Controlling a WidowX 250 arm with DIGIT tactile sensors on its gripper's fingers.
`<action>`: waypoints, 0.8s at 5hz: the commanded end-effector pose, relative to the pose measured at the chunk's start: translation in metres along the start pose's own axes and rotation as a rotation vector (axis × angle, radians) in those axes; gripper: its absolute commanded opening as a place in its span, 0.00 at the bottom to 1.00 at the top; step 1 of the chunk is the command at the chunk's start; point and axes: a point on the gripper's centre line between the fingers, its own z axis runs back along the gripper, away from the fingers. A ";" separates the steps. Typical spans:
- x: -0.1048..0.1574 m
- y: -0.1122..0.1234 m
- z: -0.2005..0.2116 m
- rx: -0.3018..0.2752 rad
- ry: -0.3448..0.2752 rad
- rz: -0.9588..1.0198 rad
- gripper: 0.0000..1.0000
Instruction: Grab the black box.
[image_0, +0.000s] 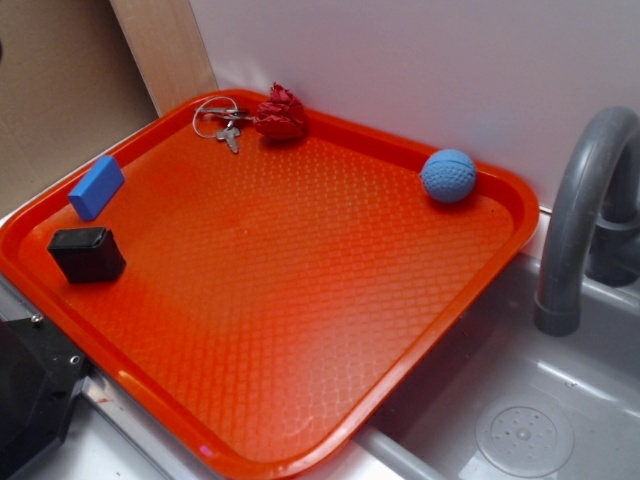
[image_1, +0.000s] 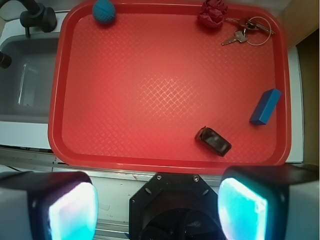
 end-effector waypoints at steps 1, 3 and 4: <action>0.000 0.000 0.000 0.000 0.000 0.000 1.00; 0.017 0.065 -0.052 0.112 -0.137 -0.094 1.00; 0.017 0.065 -0.052 0.112 -0.137 -0.094 1.00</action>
